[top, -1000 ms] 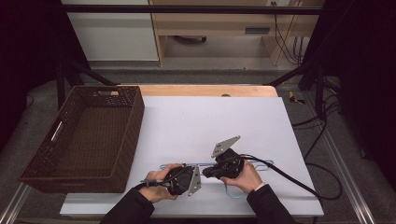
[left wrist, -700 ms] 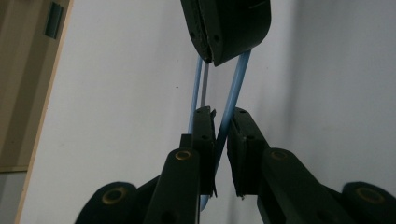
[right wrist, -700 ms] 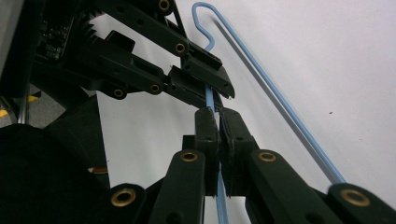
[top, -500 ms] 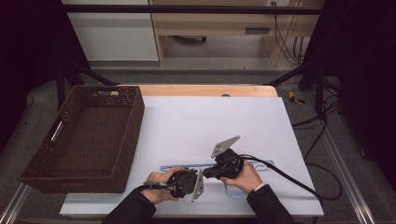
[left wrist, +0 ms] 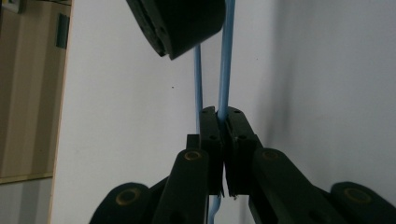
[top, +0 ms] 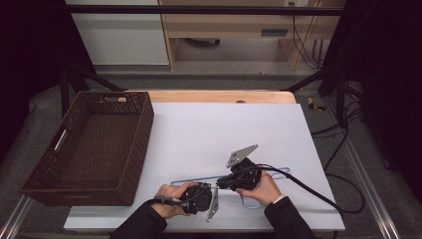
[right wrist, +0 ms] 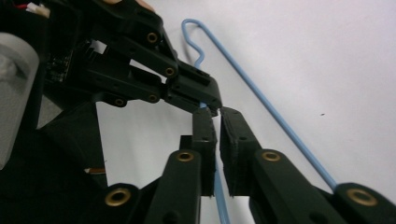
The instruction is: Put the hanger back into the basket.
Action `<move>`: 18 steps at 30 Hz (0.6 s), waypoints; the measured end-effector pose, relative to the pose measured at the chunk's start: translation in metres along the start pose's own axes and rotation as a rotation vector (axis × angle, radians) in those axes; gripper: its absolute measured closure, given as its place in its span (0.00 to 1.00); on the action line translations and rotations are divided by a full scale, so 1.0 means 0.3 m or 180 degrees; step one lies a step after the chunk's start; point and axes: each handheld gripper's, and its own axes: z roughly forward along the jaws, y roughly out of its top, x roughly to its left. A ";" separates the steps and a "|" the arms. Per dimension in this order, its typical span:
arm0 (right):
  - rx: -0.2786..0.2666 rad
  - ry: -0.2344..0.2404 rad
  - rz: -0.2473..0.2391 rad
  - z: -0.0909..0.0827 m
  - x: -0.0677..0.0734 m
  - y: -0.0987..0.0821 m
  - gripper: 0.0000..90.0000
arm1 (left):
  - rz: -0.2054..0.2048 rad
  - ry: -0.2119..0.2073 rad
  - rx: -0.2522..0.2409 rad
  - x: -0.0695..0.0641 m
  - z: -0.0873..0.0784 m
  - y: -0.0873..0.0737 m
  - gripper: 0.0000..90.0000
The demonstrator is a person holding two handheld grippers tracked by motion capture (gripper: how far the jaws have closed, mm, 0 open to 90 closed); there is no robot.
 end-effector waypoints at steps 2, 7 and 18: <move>-0.0058 -0.0050 -0.0014 -0.012 -0.001 0.001 0.89 | -0.0010 0.0000 -0.0024 0.001 -0.002 0.000 0.97; -0.0517 -0.0467 0.0067 -0.100 -0.033 -0.012 0.74 | -0.0115 -0.0015 -0.0040 0.008 -0.011 -0.002 0.97; -0.1232 -0.1255 0.0619 -0.298 -0.139 -0.117 0.55 | -0.0441 -0.0148 -0.0079 0.039 -0.037 -0.007 0.97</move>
